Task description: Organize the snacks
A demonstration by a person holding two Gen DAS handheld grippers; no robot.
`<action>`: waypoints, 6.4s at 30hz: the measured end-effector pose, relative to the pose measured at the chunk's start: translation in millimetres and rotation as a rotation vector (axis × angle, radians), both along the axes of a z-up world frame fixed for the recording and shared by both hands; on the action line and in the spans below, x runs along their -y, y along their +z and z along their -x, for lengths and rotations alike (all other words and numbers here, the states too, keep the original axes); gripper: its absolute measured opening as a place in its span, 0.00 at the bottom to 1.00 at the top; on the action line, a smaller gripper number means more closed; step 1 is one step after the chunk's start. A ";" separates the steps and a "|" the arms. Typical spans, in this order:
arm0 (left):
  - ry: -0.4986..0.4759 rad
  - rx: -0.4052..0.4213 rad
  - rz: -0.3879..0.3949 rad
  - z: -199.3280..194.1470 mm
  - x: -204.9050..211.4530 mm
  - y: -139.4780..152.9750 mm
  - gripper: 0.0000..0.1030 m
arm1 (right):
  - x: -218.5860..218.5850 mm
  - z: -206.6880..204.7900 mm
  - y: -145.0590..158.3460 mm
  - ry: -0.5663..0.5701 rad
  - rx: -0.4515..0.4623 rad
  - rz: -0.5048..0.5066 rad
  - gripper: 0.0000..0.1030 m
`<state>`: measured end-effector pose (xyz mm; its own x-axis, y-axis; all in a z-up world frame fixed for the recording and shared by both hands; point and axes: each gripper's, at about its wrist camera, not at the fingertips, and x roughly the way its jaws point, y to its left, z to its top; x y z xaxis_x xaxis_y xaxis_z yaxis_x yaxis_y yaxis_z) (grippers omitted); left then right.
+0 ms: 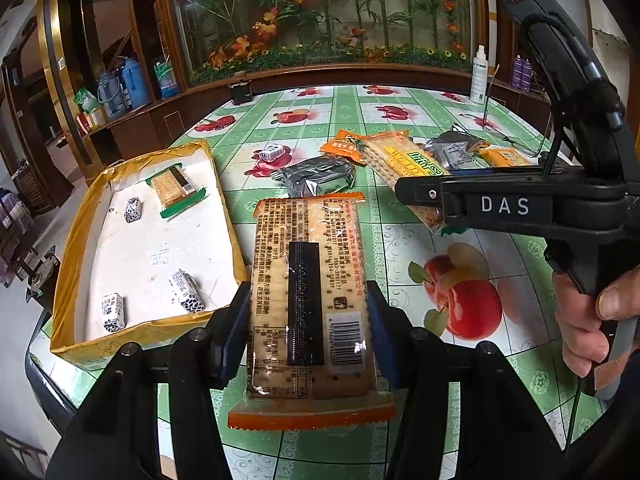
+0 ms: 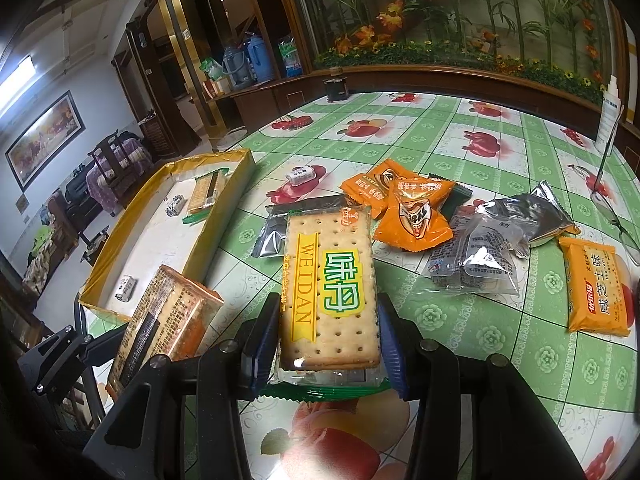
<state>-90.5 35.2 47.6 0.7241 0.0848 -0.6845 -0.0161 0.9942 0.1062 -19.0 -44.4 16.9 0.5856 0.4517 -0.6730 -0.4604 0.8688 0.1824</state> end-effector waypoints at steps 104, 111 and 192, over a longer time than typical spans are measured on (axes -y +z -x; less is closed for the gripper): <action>0.247 0.073 0.169 -2.9 -141.8 22.4 0.71 | -148.7 -120.8 -31.1 -0.037 0.033 0.285 0.43; 0.252 0.073 0.175 -0.6 -141.7 22.3 0.71 | -139.7 -124.4 -39.5 -0.030 -0.010 0.282 0.41; -0.236 -0.229 0.190 -31.4 28.7 -24.7 0.56 | 71.1 -109.6 -36.8 -0.216 -0.234 -0.220 0.40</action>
